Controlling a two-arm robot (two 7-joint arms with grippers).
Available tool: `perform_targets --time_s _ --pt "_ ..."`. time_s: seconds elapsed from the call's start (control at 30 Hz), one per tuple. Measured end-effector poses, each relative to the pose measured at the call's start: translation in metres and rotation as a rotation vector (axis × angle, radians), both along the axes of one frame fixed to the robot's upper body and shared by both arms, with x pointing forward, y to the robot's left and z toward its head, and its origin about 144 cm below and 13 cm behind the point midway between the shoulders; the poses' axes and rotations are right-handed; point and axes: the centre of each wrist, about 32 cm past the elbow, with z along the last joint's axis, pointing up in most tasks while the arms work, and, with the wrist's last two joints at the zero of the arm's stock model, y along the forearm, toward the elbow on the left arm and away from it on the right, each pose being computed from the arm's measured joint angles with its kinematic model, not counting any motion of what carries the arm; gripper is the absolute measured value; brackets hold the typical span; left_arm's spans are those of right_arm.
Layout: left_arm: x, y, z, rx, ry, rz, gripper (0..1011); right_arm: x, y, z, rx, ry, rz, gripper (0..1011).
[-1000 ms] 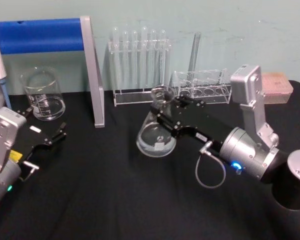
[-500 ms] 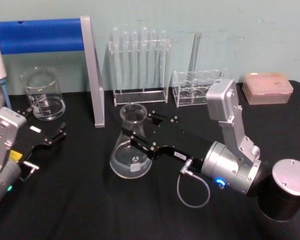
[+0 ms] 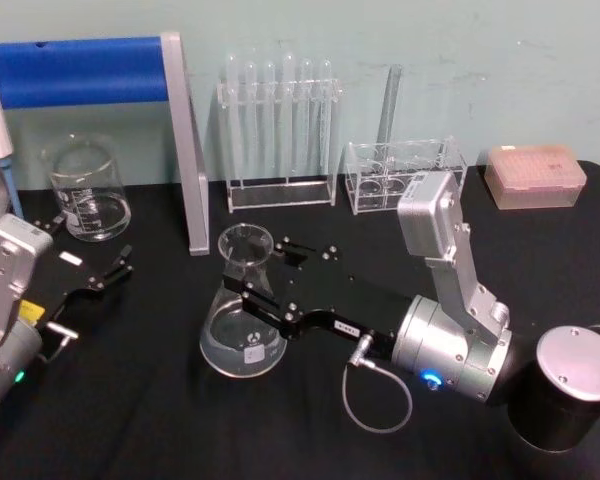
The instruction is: Grasp the erlenmeyer flask with one hand, shake it three times, then place it back.
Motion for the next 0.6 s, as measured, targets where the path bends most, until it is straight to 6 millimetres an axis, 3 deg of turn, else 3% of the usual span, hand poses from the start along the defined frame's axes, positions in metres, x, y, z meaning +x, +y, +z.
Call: perform_targets --time_s 0.23,0.6 --pt "0.0 0.0 0.0 0.0 0.0 0.0 1001 0.005 -0.006 0.0 -0.002 -0.002 -0.041 447" --pt "0.0 0.0 0.0 0.0 0.0 0.0 1001 0.021 -0.032 0.002 -0.016 -0.026 -0.191 447"
